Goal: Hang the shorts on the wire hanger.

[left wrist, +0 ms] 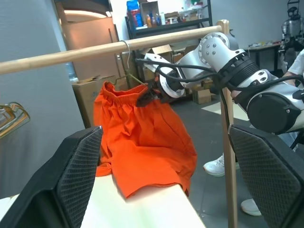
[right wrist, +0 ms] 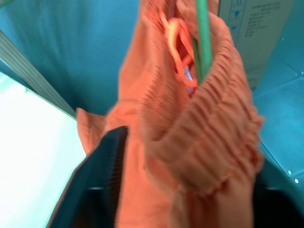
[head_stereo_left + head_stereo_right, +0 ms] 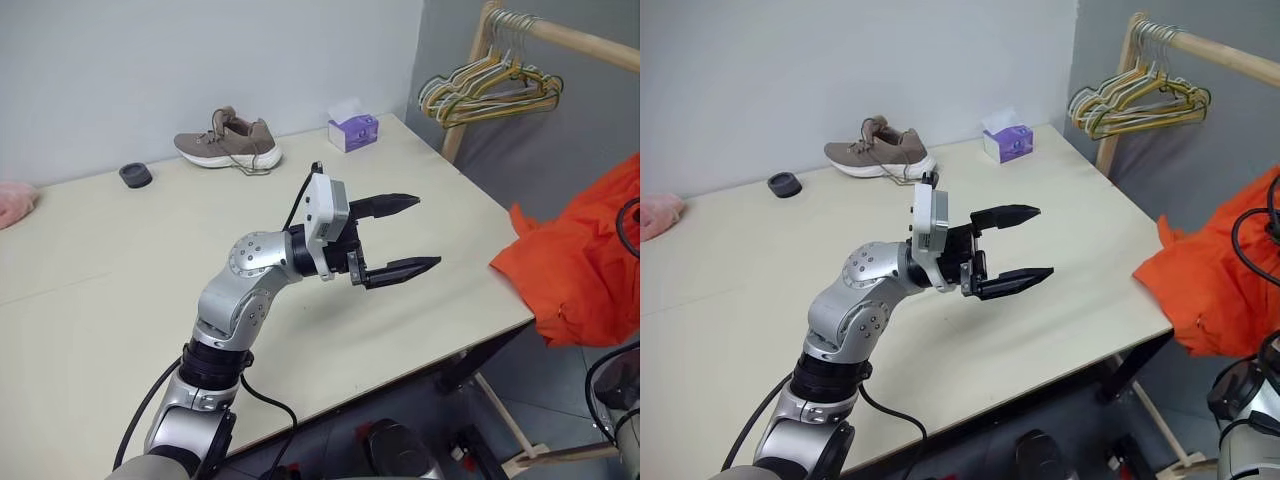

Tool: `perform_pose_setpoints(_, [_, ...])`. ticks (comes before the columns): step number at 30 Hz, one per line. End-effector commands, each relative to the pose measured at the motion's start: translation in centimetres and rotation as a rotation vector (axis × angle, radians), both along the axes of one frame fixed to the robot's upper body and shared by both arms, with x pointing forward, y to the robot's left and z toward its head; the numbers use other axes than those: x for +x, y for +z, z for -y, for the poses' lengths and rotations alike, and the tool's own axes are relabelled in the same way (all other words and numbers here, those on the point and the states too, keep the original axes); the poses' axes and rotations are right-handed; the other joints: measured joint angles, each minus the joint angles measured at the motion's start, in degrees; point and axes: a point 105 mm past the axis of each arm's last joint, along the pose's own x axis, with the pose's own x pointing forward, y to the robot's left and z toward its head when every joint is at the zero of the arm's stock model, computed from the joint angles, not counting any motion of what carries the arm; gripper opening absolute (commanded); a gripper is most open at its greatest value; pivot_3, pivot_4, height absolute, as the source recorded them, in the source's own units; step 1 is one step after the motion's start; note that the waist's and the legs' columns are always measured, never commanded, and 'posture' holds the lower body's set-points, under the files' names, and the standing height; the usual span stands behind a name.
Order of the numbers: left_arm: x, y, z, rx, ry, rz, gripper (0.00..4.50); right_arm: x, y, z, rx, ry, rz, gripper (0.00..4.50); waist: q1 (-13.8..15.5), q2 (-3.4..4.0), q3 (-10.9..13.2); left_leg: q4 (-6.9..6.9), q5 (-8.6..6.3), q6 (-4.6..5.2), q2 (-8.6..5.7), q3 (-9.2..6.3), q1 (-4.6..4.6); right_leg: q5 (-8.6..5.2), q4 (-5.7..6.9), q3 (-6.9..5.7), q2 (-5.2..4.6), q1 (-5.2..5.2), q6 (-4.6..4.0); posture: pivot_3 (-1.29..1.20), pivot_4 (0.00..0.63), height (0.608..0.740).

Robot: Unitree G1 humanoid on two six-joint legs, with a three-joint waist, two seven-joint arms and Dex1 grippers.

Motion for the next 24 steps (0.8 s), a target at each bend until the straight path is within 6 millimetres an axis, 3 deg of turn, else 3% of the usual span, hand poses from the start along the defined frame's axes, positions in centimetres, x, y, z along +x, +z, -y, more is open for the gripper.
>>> perform_pose_setpoints(1, [-0.4,0.8,0.2,-0.008,-0.009,0.045,4.50,-0.4,2.2,0.1,-0.063,-0.021,0.077,4.19,-0.1,0.01,0.0,0.00,0.00,0.00,0.00,0.00,0.00,0.00,0.00,0.00,0.00,0.00,0.00,-0.40,0.081,0.740])
perform_pose_setpoints(2, [-0.4,0.8,0.2,-0.008,-0.008,0.045,4.50,-0.4,2.4,0.1,-0.081,-0.024,0.085,4.45,-0.2,0.02,0.0,0.00,0.00,0.00,0.00,0.00,-0.01,0.00,0.00,0.00,0.00,0.00,0.00,-0.40,0.082,0.740])
perform_pose_setpoints(11, [-0.4,0.7,0.1,-0.003,-0.005,0.044,4.50,-0.3,5.1,0.1,-0.274,-0.059,0.162,4.45,-0.2,0.02,0.1,-0.02,-0.01,0.01,0.00,0.01,0.01,0.00,0.00,0.01,0.00,-0.01,0.01,-0.40,0.081,0.740])
perform_pose_setpoints(18, [-0.3,0.7,0.0,-0.001,0.006,0.041,4.50,-0.9,8.4,0.3,-0.522,-0.141,0.240,4.45,-0.2,0.01,0.1,-0.02,-0.01,0.01,0.00,0.00,0.01,0.00,-0.04,0.00,0.00,-0.05,0.01,-0.39,0.080,0.740])
perform_pose_setpoints(21, [-0.1,0.7,-0.1,0.001,0.021,0.039,4.50,-0.3,10.4,-1.8,-0.647,-0.063,0.351,4.45,-0.3,-0.02,0.2,-0.03,-0.01,0.02,0.01,0.00,0.01,0.00,-0.06,0.00,0.00,-0.06,0.01,-0.39,0.080,0.740])
perform_pose_setpoints(24, [1.0,0.6,-1.0,0.006,0.100,0.038,4.50,1.1,11.2,-6.4,-0.737,0.166,0.458,4.45,-0.5,-0.07,0.3,-0.05,-0.01,0.02,0.02,0.03,0.01,-0.01,-0.05,0.03,0.00,-0.03,0.02,-0.39,0.082,0.740])
